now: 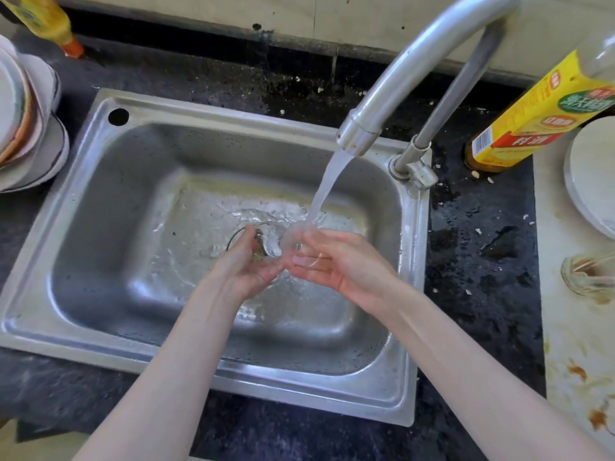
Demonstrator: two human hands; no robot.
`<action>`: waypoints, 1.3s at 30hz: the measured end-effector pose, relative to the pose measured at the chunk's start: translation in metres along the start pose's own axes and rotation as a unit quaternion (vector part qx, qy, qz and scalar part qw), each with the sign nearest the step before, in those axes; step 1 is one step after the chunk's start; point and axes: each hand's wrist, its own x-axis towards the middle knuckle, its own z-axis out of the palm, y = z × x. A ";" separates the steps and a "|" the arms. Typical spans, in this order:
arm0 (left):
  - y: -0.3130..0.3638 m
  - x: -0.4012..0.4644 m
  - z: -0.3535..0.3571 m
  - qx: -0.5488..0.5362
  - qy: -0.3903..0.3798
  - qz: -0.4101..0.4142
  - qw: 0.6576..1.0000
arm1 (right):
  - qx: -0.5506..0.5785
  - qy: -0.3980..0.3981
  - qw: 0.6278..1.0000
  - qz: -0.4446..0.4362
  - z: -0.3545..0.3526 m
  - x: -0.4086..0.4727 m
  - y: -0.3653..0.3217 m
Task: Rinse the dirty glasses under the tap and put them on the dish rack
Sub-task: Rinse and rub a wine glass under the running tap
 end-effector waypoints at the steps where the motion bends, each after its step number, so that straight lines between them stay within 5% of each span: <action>1: -0.001 -0.001 0.001 -0.001 0.002 0.000 1.000 | -0.026 0.003 1.000 -0.012 -0.002 -0.001 0.002; 7: -0.005 -0.005 0.003 0.017 -0.023 -0.001 1.000 | -0.193 -0.008 0.978 -0.079 -0.010 -0.007 0.004; 11: 0.000 -0.005 -0.001 0.084 -0.039 0.131 0.987 | -0.234 -0.004 0.970 -0.061 -0.014 -0.005 0.003; 18: -0.005 -0.022 0.000 0.246 -0.081 0.296 0.919 | -0.365 0.100 0.919 -0.108 -0.020 0.013 0.022; 21: -0.016 -0.035 0.003 0.352 -0.094 0.361 0.859 | -0.393 0.108 0.898 -0.166 -0.022 0.014 0.028; 30: -0.027 -0.052 0.007 0.477 -0.119 0.425 0.760 | -0.291 0.122 0.932 -0.180 -0.033 -0.003 0.021; 32: -0.029 -0.057 0.008 0.496 -0.113 0.444 0.738 | -0.326 0.205 0.895 -0.224 -0.040 -0.008 0.007; 35: -0.030 -0.067 0.015 0.496 -0.112 0.458 0.729 | -0.441 0.348 0.767 -0.309 -0.055 -0.016 -0.017; 37: -0.029 -0.072 0.019 0.496 -0.111 0.465 0.725 | -0.511 0.391 0.683 -0.345 -0.066 -0.014 -0.030; 39: -0.029 -0.076 0.022 0.500 -0.110 0.469 0.720 | -0.570 0.394 0.640 -0.333 -0.073 -0.010 -0.038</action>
